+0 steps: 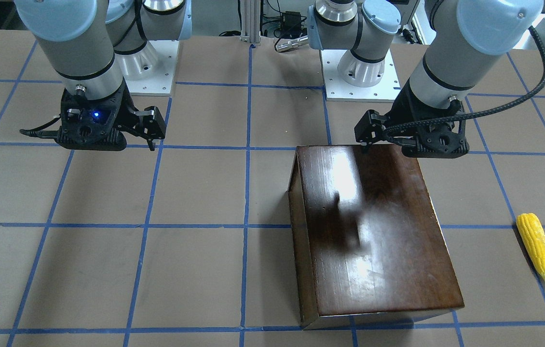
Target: Open drawer and put corn inside
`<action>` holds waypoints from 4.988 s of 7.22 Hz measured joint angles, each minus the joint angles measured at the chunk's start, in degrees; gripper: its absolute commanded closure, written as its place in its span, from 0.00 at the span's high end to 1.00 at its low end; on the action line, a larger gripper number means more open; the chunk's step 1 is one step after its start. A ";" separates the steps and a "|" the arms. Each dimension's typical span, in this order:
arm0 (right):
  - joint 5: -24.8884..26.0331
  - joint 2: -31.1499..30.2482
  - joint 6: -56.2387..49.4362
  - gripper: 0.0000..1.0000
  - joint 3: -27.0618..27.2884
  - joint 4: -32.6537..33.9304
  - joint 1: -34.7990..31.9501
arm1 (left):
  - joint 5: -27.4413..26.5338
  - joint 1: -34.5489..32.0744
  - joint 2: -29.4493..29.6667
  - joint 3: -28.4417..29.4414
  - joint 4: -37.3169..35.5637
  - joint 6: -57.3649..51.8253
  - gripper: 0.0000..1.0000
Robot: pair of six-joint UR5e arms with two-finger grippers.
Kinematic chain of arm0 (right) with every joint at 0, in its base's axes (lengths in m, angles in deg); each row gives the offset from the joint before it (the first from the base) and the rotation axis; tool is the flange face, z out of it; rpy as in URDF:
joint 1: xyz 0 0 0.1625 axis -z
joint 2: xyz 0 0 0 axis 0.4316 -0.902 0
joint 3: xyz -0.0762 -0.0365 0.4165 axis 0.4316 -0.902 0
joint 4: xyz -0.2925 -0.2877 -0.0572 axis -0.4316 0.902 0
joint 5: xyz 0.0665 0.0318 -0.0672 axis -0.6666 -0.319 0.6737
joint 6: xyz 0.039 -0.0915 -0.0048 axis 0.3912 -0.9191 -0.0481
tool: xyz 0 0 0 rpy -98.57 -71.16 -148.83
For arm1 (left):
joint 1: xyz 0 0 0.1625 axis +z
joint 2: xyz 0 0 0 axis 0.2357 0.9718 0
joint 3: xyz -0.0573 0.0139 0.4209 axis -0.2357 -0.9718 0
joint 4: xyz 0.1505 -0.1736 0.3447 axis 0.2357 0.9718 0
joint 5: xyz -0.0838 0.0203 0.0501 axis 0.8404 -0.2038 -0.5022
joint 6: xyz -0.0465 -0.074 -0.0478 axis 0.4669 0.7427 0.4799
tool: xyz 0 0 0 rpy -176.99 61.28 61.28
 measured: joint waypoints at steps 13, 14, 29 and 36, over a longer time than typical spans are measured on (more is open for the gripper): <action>0.00 0.00 0.00 1.00 0.00 0.01 0.00 | 0.22 2.47 0.18 2.38 -1.99 0.97 1.00; 0.00 0.00 0.00 1.00 0.00 0.00 0.00 | 0.35 4.26 0.22 2.88 -2.04 0.80 1.00; 0.01 0.00 0.00 1.00 0.00 0.01 0.00 | 10.91 22.28 13.20 1.52 -11.04 -28.85 1.00; 0.00 0.00 0.00 1.00 0.00 0.00 0.00 | 13.23 22.29 17.49 0.94 -11.01 -28.99 1.00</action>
